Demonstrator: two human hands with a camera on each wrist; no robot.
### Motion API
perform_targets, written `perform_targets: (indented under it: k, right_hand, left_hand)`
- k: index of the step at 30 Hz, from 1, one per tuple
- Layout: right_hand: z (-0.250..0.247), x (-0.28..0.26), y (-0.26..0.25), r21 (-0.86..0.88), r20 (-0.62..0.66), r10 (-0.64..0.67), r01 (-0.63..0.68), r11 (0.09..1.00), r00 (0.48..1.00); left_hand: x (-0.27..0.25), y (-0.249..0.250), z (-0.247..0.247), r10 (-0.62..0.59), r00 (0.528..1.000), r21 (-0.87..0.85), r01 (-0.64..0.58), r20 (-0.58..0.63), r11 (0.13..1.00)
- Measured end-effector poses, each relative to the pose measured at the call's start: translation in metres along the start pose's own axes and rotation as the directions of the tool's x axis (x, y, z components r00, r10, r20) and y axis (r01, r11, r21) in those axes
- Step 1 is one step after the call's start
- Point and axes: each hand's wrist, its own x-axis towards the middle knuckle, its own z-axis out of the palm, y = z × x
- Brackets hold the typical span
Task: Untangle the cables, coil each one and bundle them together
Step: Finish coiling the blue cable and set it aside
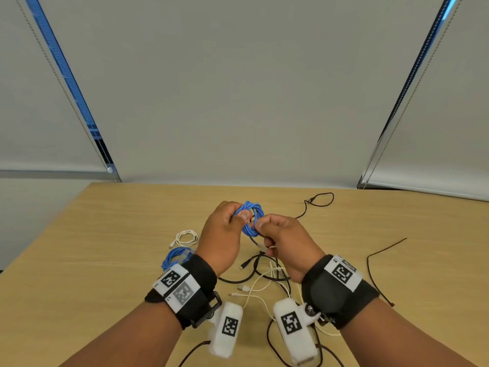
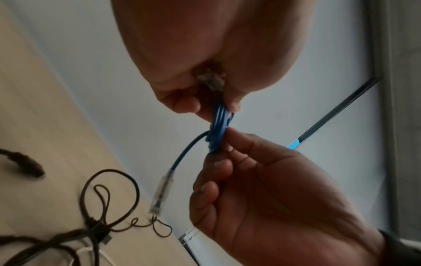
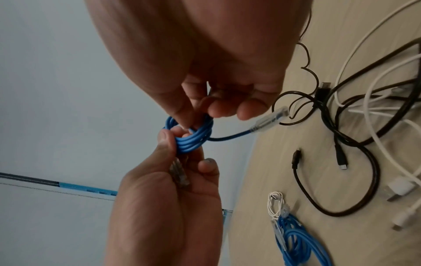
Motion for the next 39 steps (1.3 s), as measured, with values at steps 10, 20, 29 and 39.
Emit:
perform_targets:
  k: [10, 20, 29, 39]
  right_hand:
    - [-0.008, 0.001, -0.003, 0.079, 0.183, 0.009, -0.024, 0.997, 0.983]
    - [-0.026, 0.013, -0.017, -0.756, 0.198, -0.351, 0.371, 0.540, 0.915]
    - [-0.012, 0.010, -0.005, 0.104, -0.072, -0.254, 0.260, 0.960, 0.965]
    - [-0.017, 0.007, -0.005, 0.295, -0.182, -0.227, 0.273, 0.916, 0.957]
  left_hand:
    - [0.009, -0.017, -0.020, -0.059, 0.998, 0.136, 0.060, -0.015, 0.989]
    - [0.006, -0.012, -0.025, -0.279, 0.960, -0.232, 0.275, 0.016, 0.933]
    - [-0.013, -0.005, -0.017, -0.339, 0.898, -0.594, 0.440, 0.280, 0.674]
    - [-0.015, 0.007, -0.012, -0.200, 0.950, -0.575, 0.305, 0.240, 0.759]
